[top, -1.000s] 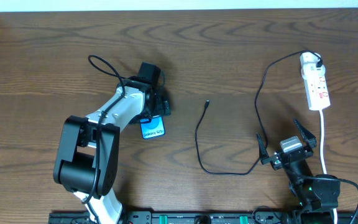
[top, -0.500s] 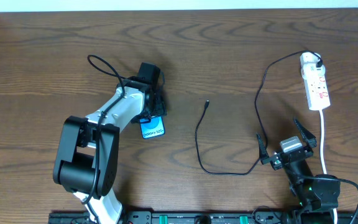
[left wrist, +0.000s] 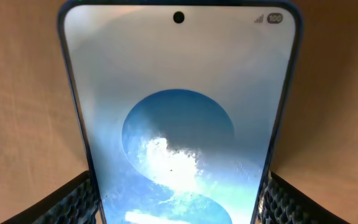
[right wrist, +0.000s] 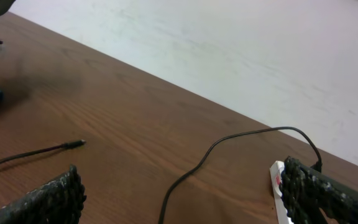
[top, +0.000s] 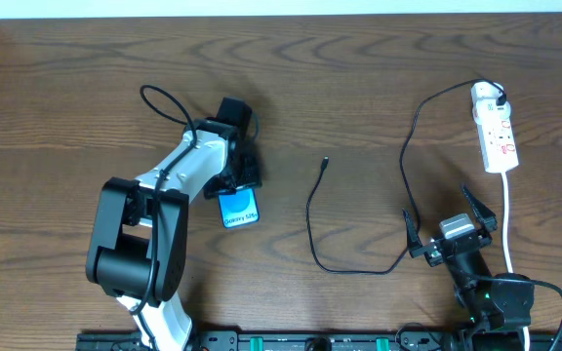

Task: Plug charger to phone and switch on socket
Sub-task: 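Lift the phone with the left gripper and tilt it upright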

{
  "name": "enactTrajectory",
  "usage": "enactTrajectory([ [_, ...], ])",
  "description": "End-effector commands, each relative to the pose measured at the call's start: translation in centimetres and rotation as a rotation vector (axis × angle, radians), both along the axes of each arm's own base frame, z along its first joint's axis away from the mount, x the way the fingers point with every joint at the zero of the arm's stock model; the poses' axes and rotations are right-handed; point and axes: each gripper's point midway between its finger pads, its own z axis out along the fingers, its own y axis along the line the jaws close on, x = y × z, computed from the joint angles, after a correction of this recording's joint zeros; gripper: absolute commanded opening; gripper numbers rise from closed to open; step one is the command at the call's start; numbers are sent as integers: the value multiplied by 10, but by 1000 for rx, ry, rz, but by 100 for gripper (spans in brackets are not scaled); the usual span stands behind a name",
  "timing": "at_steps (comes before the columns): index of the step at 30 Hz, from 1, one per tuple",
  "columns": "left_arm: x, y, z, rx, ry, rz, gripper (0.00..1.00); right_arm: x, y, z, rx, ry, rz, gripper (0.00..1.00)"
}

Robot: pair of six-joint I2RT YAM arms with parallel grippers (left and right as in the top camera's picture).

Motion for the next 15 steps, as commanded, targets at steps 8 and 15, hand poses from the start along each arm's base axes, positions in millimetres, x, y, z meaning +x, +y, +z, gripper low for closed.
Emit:
enactTrajectory([
  [8,17,-15,38,-206,-46,70,65,0,0,0,17,6,3,99],
  [15,24,-21,54,-415,-38,161,62,0,0,0,17,6,3,99],
])
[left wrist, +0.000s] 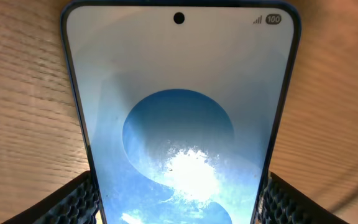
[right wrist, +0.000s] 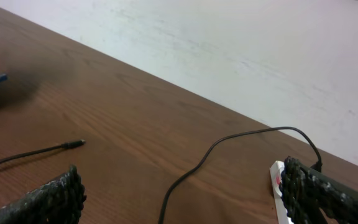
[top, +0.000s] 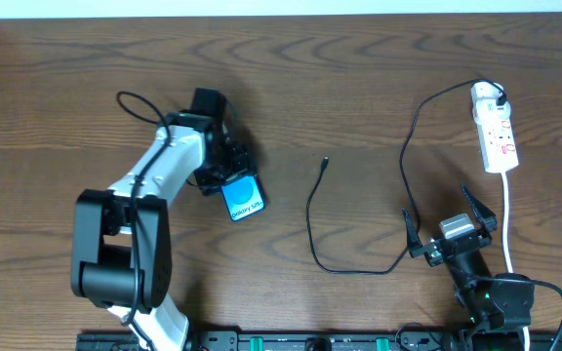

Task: Plug charger to phone and switch on socket
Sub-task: 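Lift the phone with the left gripper and tilt it upright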

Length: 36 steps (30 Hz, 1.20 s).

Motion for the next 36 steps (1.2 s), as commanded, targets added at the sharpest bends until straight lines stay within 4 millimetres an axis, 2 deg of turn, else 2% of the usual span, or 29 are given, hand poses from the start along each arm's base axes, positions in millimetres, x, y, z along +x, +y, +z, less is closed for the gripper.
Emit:
enactTrajectory([
  [1,15,-13,27,-169,-42,40,61,0,0,0,17,6,2,99],
  [7,23,-14,37,-268,-62,67,61,0,0,0,17,6,2,99],
  [15,35,-10,44,-237,-104,66,61,0,0,0,17,6,2,99],
  [25,57,-10,71,-233,-196,53,61,0,0,0,17,6,2,99],
  [36,67,-11,79,-249,-213,105,61,-1,3,-1,18,7,17,99],
])
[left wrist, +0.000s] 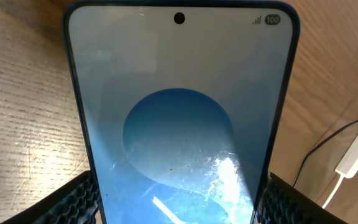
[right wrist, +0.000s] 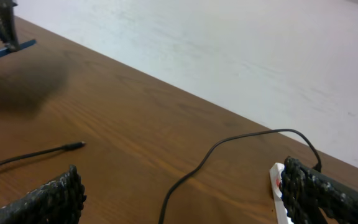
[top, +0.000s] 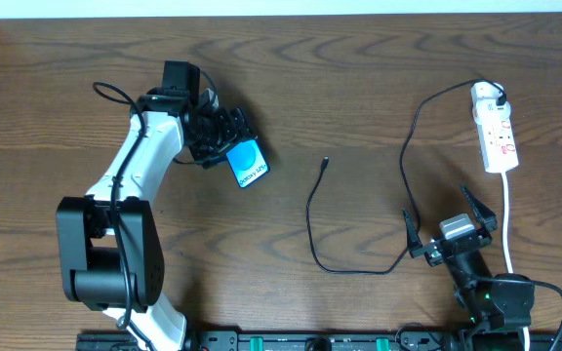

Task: Plug charger to phone and switch on socket
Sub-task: 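Lift the phone with the left gripper and tilt it upright, then move the right gripper toward the phone held by the left gripper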

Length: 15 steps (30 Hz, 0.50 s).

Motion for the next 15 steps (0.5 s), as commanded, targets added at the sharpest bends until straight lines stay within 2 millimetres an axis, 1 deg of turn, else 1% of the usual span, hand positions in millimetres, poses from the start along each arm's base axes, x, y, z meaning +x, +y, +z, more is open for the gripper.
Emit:
enactTrajectory([
  [1,14,-2,27,-31,-64,37,61,-1,1,-1,11,8,7,99],
  [2,15,-3,28,-39,-70,35,61,0,0,0,6,0,1,99],
  [3,16,-4,29,-47,-75,33,61,-2,4,3,18,-8,23,99],
  [5,17,-6,30,-57,-78,34,61,-10,22,13,105,-14,140,99],
  [9,18,-7,31,-66,-77,40,61,-10,24,10,251,65,144,99],
  [12,20,-7,32,-69,-83,47,61,-9,24,10,275,90,142,99],
  [15,22,-7,33,-79,-82,66,61,-8,27,17,303,124,159,99],
])
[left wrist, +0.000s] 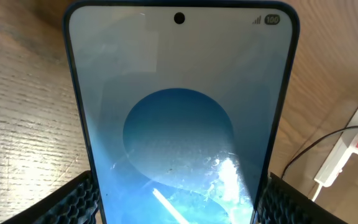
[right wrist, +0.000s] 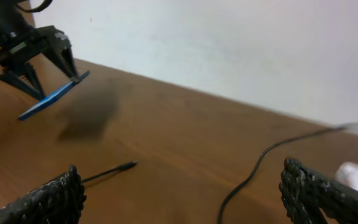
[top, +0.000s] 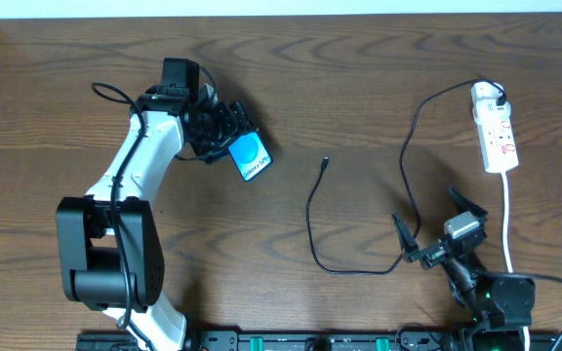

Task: Plug charger to phone and switch on socket
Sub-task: 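Move the right gripper toward the phone held by the left gripper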

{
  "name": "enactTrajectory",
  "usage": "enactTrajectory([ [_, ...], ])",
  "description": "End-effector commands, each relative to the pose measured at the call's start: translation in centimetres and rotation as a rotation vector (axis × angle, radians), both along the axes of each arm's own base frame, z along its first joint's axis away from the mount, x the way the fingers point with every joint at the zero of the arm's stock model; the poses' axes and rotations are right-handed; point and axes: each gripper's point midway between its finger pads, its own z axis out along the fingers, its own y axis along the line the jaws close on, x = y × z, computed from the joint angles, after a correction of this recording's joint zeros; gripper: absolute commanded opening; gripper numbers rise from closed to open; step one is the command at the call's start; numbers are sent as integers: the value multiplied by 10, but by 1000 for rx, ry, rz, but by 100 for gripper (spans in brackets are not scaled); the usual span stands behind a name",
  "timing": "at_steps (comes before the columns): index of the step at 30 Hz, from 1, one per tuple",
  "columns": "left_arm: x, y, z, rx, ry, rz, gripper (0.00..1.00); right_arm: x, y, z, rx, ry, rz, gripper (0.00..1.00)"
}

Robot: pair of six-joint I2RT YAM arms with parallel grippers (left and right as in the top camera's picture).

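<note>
The blue-edged phone [top: 252, 157] with its lit blue screen [left wrist: 179, 124] hangs tilted above the table [top: 379, 58], my left gripper [top: 226, 134] shut on its lower end. In the right wrist view the phone [right wrist: 53, 95] shows edge-on over its shadow. The black charger cable [top: 310, 219] lies loose, its plug tip [top: 326, 162] right of the phone and also on the wood in the right wrist view [right wrist: 129, 165]. It runs to the white socket strip [top: 494, 127] at far right. My right gripper [top: 425, 216] is open and empty near the cable's lower bend.
The white socket strip [left wrist: 352, 151] and its lead show past the phone's right edge. A white wall borders the table's far side [right wrist: 229, 50]. The left arm [top: 140, 185] reaches across the table's left half.
My right gripper has turned to the left, so the held phone and cable tip now sit nearer the middle of its view. The phone has shifted slightly to the right in my left gripper.
My left gripper held the phone low, near the table's front left. Then it was farther back and turned. By half a second ago it hung high near the back, screen toward the strip. The right arm stayed still until now.
</note>
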Motion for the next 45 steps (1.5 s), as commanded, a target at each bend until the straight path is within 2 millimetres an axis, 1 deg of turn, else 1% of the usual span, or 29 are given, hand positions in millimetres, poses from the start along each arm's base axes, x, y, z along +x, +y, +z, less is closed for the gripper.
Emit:
enactTrajectory([
  [1,11,-4,27,-44,-60,19,61,-2,8,16,74,50,47,99],
  [4,11,-4,28,-44,-62,19,61,3,12,26,74,97,74,99],
  [8,11,-4,28,-46,-58,26,61,14,24,46,78,166,146,99],
  [11,12,-5,28,-52,-55,33,61,26,32,60,86,241,198,99],
  [14,11,-9,31,-85,-45,34,61,44,35,66,95,367,207,99],
  [16,10,-12,32,-107,-37,37,61,53,36,68,97,428,203,99],
  [20,8,-19,37,-167,-9,56,61,68,36,66,104,568,196,99],
  [25,5,-28,46,-267,35,75,61,84,37,55,110,675,189,99],
  [28,3,-32,53,-341,78,105,61,88,37,46,112,707,187,99],
  [31,2,-34,61,-415,116,124,61,89,42,45,126,712,216,99],
  [35,2,-33,70,-493,159,156,61,94,34,41,105,712,158,99],
  [40,-3,-38,83,-595,226,171,61,103,33,47,210,733,112,99],
  [45,-6,-44,92,-673,301,194,61,107,31,36,294,818,58,99],
])
